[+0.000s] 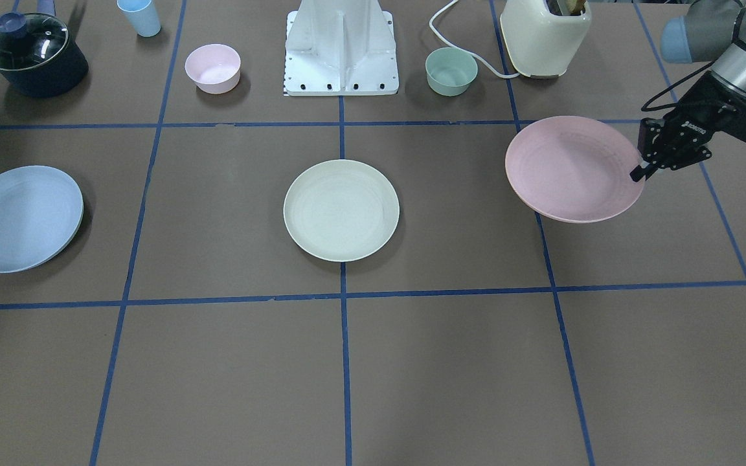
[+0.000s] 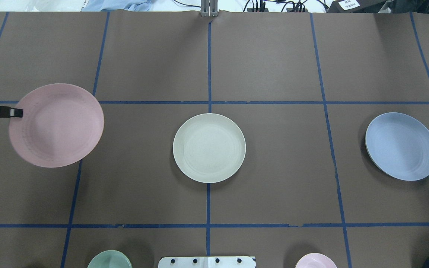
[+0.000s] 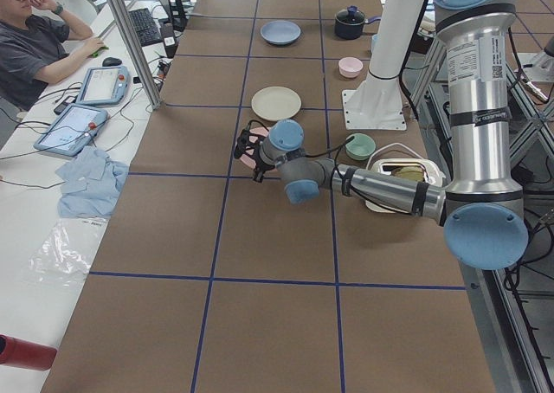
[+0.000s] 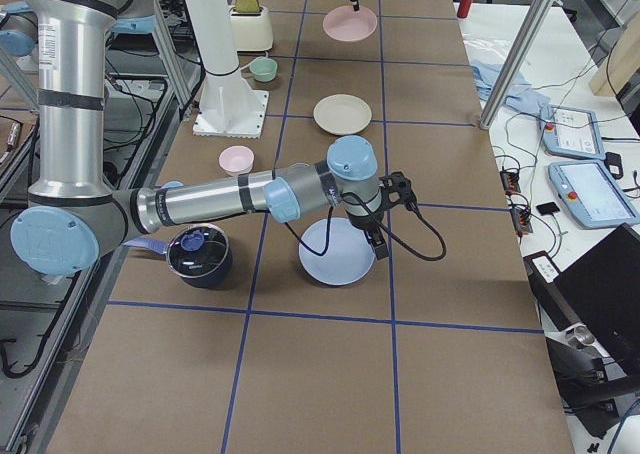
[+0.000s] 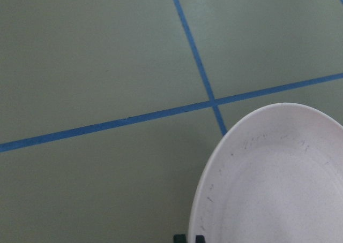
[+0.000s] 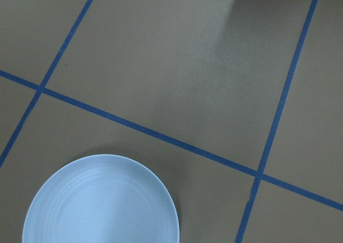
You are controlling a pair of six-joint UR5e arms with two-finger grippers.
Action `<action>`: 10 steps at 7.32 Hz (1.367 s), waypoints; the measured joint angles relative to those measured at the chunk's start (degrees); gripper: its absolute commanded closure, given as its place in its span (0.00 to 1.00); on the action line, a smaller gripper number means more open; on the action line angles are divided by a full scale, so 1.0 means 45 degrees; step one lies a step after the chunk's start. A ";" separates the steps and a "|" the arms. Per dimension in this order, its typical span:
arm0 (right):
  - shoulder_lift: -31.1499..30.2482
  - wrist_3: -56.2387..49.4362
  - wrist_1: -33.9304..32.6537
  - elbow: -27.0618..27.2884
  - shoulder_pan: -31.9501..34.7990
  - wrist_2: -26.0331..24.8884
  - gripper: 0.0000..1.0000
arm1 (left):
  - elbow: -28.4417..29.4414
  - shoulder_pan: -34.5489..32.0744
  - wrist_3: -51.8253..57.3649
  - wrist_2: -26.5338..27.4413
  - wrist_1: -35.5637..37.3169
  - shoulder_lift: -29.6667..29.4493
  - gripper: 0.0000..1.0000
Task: Stack three plates with pink and blue
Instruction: 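Grip the pink plate rim with the left gripper and lift it, then carry the pink plate over the cream plate and lower it on top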
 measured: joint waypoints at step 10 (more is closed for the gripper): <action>-0.0092 0.0022 -0.0026 -0.0051 0.0000 0.0180 0.00 | 0.2637 0.6283 -0.5258 0.4656 0.4375 -0.7420 1.00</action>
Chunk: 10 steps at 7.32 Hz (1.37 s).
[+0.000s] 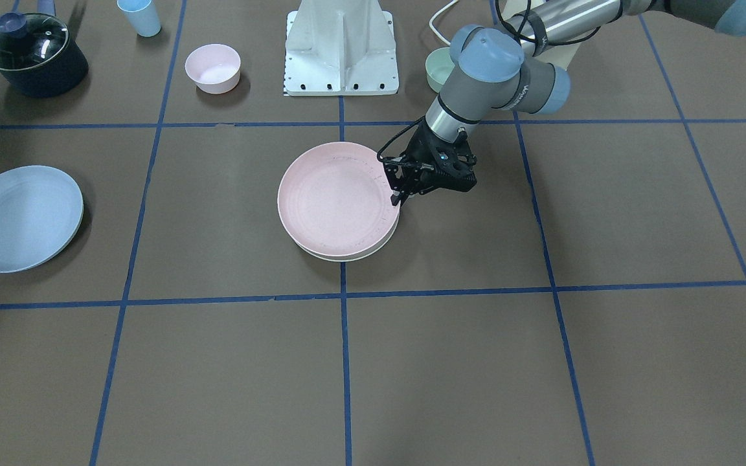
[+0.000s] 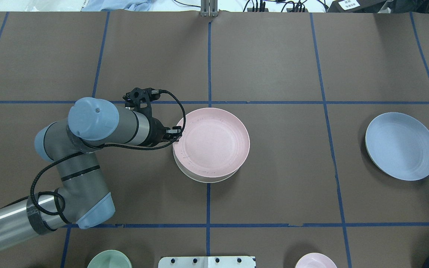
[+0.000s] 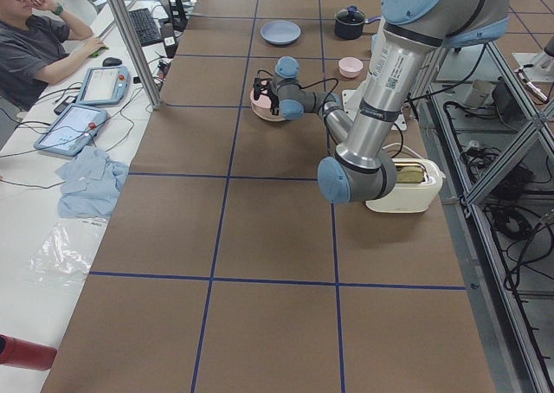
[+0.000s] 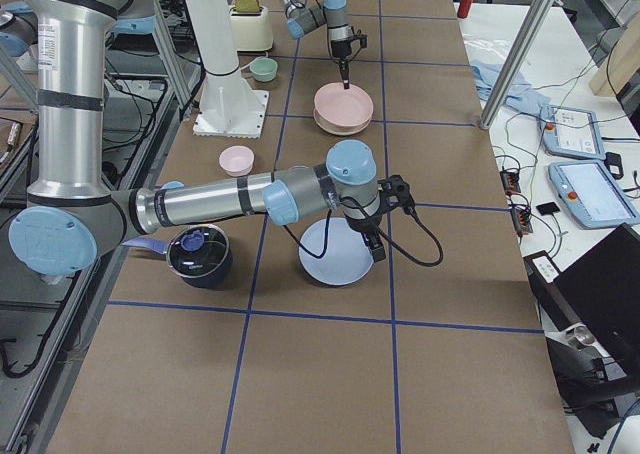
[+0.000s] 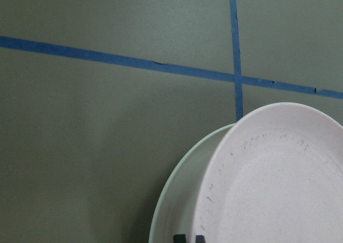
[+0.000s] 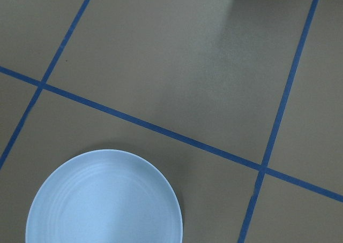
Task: Stack three plates with pink and blue
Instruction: 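Carry the pink plate over the cream plate and lower it on top, then open the left gripper and withdraw it from the stacked plates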
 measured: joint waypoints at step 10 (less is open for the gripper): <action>-0.0081 0.1576 0.0471 0.0160 -0.0523 0.0496 0.00 | -0.1633 -0.0889 0.2296 -0.0117 0.0410 0.1449 0.00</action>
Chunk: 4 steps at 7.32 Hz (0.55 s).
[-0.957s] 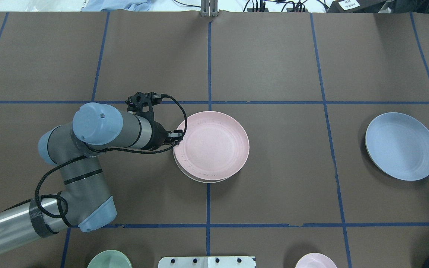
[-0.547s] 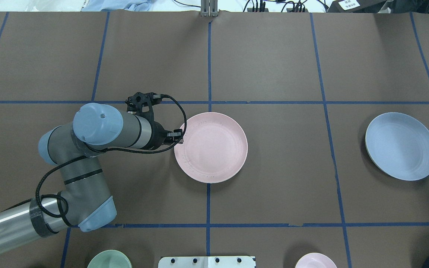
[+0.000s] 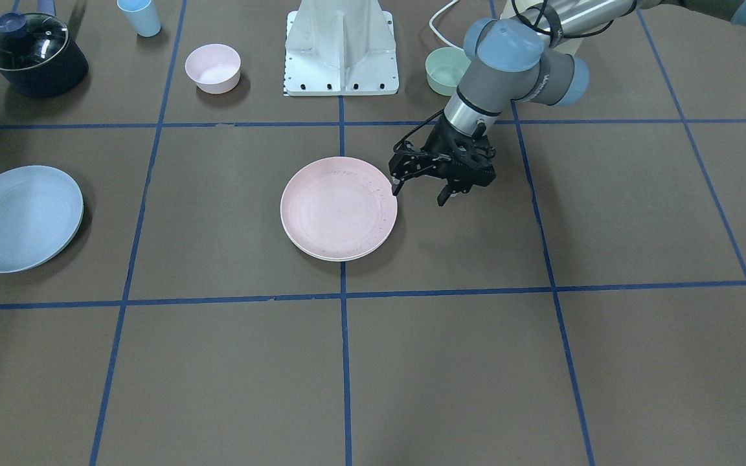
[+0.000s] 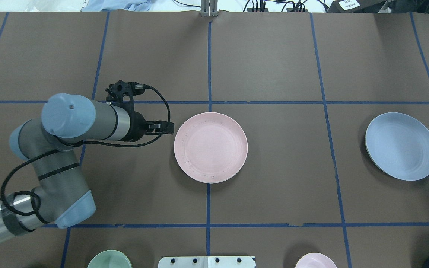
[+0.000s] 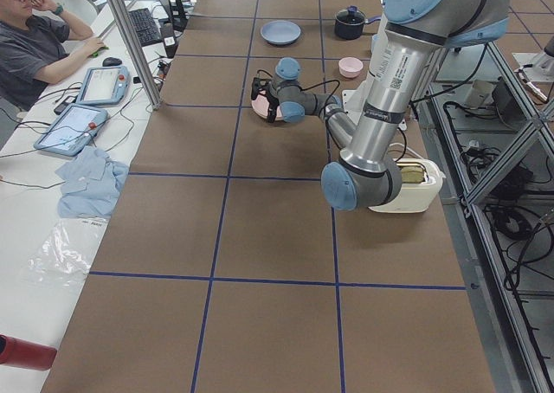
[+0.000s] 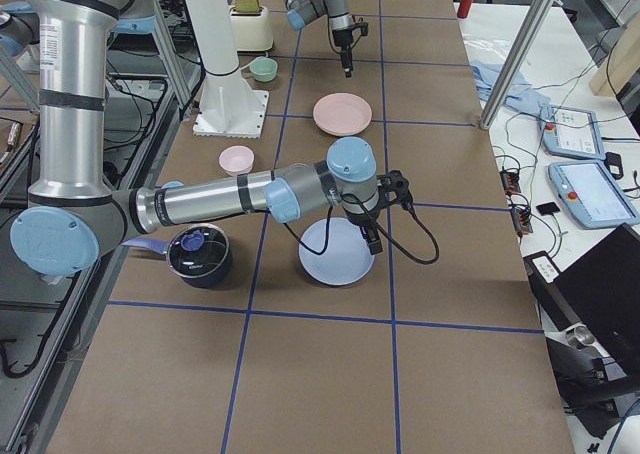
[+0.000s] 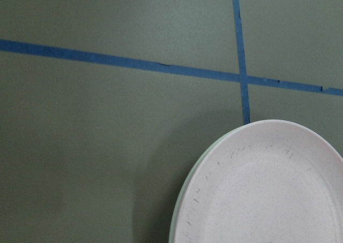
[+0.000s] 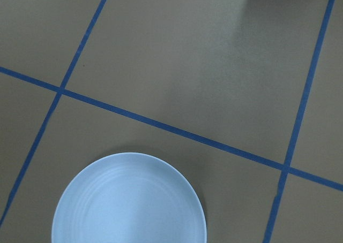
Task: Stack three plates with pink and blue
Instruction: 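Open the left gripper and withdraw it from the stacked plates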
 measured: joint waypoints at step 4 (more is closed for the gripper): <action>-0.1878 0.4707 0.5097 -0.0694 -0.2755 -0.2236 0.17 | -0.2307 -0.2959 0.5346 -0.1972 0.1785 0.2334 0.00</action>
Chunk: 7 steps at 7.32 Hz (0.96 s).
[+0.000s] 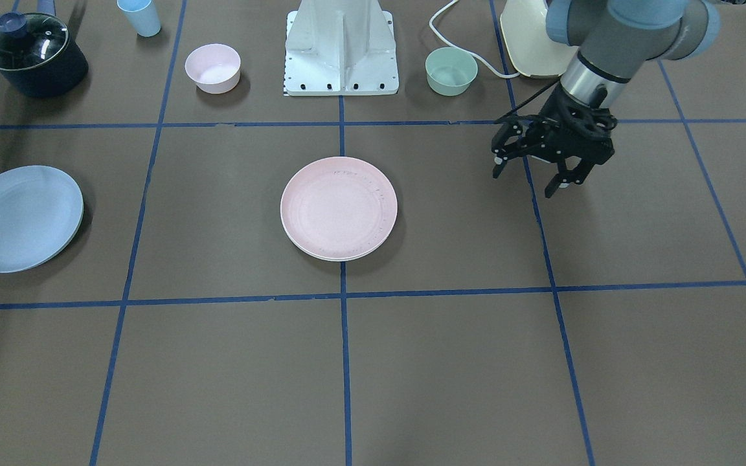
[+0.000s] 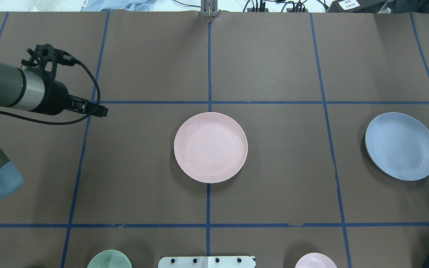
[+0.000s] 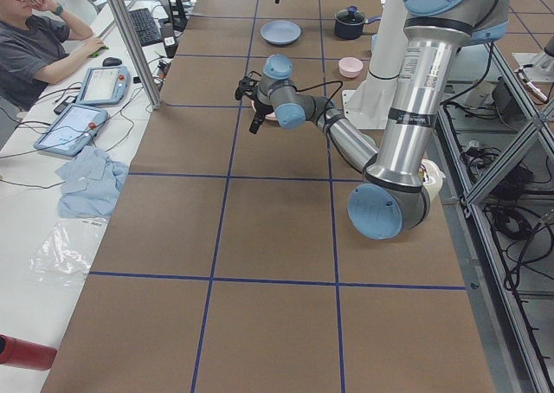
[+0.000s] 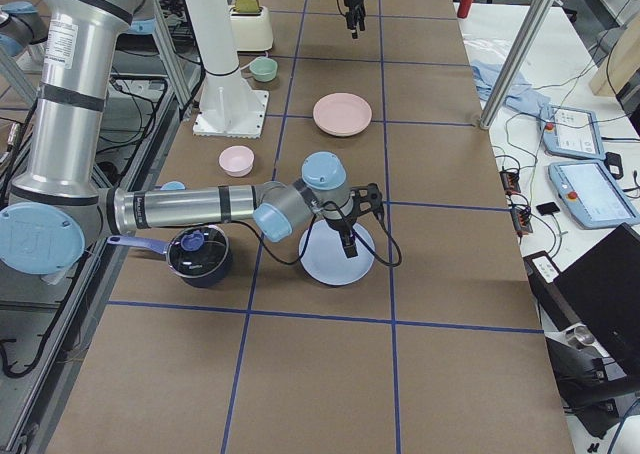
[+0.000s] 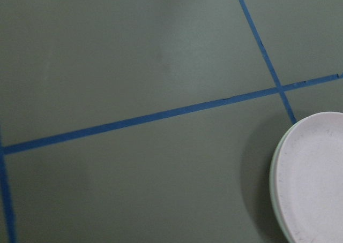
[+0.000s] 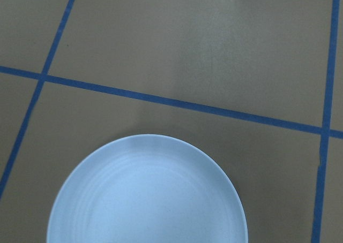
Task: Stack three plates with pink and blue
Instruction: 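Open the left gripper and withdraw it from the stacked plates, then move the right gripper to the rim of the light blue plate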
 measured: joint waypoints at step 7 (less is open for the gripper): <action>-0.0264 0.2204 0.4449 -0.3379 -0.1881 -0.1450 0.46 | -0.0084 -0.0448 0.0717 -0.0068 0.0048 0.0342 0.00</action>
